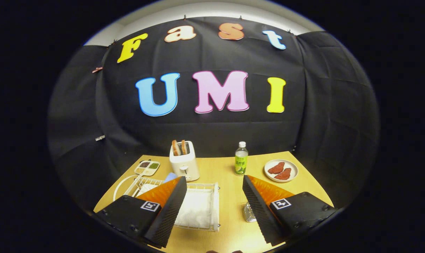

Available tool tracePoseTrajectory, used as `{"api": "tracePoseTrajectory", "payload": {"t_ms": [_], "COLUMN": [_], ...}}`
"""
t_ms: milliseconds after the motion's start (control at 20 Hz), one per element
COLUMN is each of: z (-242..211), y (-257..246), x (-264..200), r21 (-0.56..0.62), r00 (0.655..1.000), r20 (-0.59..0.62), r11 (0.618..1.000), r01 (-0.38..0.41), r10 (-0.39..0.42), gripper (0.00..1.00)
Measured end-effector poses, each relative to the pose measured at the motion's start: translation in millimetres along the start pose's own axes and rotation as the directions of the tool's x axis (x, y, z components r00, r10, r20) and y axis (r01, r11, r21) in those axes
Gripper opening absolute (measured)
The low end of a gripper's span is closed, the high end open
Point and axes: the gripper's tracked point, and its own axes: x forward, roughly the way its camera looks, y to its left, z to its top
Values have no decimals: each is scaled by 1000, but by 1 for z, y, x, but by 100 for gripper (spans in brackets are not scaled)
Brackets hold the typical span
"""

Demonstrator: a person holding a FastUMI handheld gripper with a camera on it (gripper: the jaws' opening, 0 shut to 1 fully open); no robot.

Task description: Take the plate from the dish rack, then take the spoon from the basket and place it into the plate.

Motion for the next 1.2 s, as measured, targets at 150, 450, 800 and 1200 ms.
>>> {"api": "tracePoseTrajectory", "payload": {"t_ms": [150, 450, 800, 1200], "z": [-11, -53, -116, -144], "y": [35, 89, 95, 107], "x": [27, 80, 117, 137], "r21": [-25, -63, 47, 163], "r00": [996, 960, 882, 830], "r20": [-72, -250, -463, -548], "r11": [998, 987, 996, 987], "r01": [-63, -149, -73, -12], "r10": [61, 129, 86, 101], "gripper": [99, 95, 81, 41]}}
